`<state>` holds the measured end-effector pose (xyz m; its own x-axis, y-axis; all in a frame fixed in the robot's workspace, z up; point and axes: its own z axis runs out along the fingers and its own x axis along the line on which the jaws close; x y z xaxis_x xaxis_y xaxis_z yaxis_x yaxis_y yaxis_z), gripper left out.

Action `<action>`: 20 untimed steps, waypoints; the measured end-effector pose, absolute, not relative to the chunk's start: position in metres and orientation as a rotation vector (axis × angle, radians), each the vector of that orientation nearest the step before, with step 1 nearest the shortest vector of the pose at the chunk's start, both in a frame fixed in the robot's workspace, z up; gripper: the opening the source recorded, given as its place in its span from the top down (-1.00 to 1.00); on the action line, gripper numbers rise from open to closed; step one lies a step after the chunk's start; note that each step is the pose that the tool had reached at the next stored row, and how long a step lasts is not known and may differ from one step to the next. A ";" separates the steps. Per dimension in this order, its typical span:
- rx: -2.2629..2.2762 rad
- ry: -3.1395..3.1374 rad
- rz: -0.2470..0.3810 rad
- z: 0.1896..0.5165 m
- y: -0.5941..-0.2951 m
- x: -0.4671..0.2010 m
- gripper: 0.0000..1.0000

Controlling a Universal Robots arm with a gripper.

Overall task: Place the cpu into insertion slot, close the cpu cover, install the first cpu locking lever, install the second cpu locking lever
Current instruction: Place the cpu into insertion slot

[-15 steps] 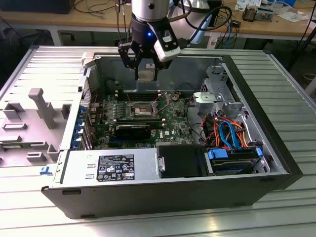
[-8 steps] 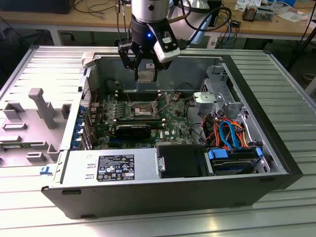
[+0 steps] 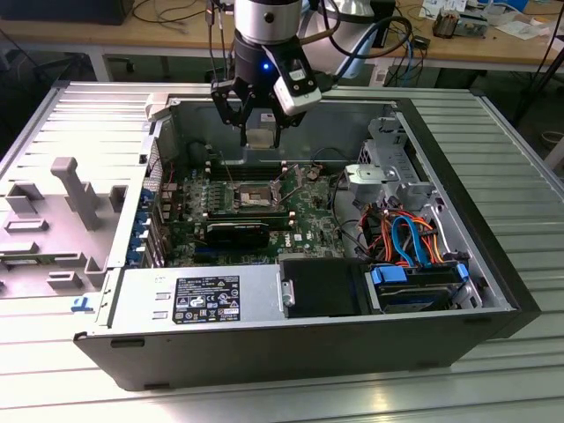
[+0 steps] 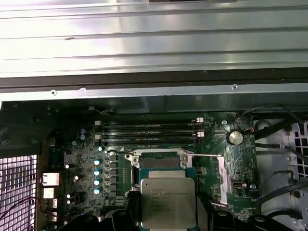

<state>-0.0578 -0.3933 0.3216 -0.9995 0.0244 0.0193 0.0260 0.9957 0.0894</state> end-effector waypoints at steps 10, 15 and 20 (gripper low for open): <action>-0.039 -3.120 -0.140 0.320 -0.393 -0.058 -0.09; -0.054 -3.120 -0.140 0.320 -0.393 -0.058 -0.09; -0.091 -3.120 -0.141 0.320 -0.393 -0.058 -0.09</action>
<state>-0.0579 -0.3933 0.3199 -0.9982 0.0575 0.0194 0.0590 0.9942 0.0894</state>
